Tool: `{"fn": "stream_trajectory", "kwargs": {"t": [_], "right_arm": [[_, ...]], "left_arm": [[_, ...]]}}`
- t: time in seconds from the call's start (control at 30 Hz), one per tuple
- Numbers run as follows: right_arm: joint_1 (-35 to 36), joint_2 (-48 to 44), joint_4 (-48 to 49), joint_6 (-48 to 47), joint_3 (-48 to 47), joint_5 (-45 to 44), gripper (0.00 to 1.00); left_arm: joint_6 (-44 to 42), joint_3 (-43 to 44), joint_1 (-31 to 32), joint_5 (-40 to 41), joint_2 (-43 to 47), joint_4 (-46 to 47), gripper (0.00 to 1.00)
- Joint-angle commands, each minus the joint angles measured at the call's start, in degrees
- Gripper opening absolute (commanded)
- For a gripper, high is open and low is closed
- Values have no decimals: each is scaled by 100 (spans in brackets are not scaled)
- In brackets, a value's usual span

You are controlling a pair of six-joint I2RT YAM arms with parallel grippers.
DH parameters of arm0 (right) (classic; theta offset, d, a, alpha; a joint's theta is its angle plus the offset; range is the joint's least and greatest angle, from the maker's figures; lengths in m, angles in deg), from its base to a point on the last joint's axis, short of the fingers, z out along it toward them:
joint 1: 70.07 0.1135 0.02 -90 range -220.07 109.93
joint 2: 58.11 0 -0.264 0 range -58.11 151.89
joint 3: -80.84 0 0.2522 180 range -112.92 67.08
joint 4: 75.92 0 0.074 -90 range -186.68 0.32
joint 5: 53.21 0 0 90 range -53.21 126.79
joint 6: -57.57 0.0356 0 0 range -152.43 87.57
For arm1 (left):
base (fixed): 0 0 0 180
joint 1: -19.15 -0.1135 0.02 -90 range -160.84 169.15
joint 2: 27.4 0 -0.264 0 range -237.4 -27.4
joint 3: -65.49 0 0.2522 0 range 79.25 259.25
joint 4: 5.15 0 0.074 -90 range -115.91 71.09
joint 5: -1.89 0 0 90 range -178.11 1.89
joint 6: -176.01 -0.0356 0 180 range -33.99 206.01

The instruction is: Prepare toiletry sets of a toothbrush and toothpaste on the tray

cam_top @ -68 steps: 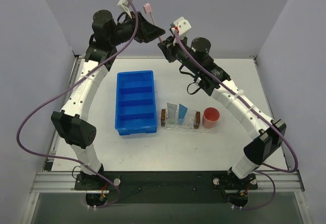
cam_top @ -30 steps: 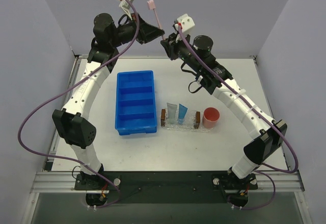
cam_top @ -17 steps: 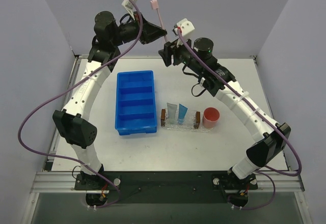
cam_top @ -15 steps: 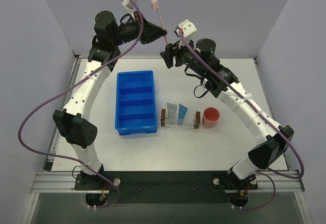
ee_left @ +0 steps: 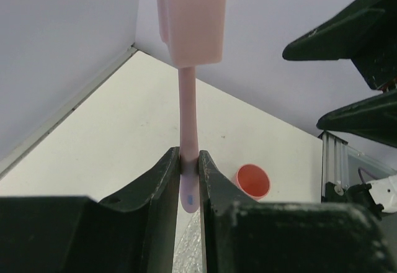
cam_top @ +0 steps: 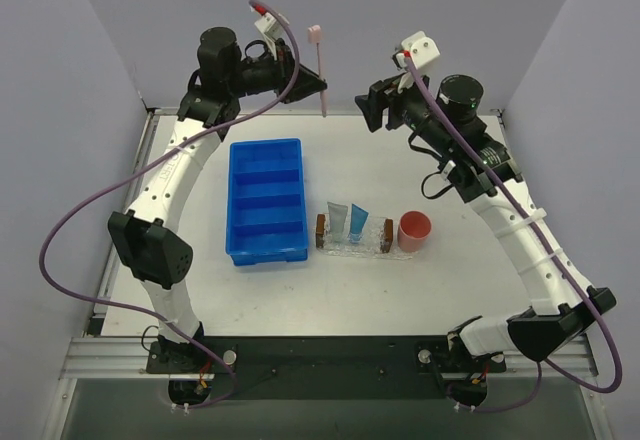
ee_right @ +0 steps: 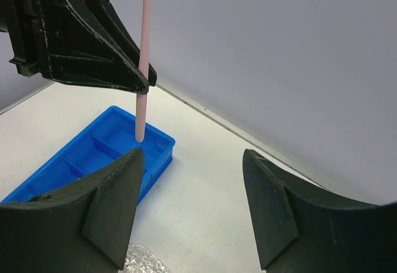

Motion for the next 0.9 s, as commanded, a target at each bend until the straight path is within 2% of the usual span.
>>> {"fn": "stream_trajectory", "kwargs": {"t": [0.0, 0.27, 0.43, 0.87], "right_arm": [[-253, 101, -7, 293, -335, 638, 59], [-675, 453, 28, 1067, -862, 2078, 59], [-763, 769, 46, 1419, -1249, 2731, 57], [-755, 998, 178, 1621, -1452, 3224, 55]], "left_arm": [[-536, -67, 80, -769, 229, -66, 0], [-545, -75, 264, -1325, 299, -136, 0], [-115, -137, 378, -1659, 264, 232, 0], [395, -207, 493, -2090, 193, 663, 0]]}}
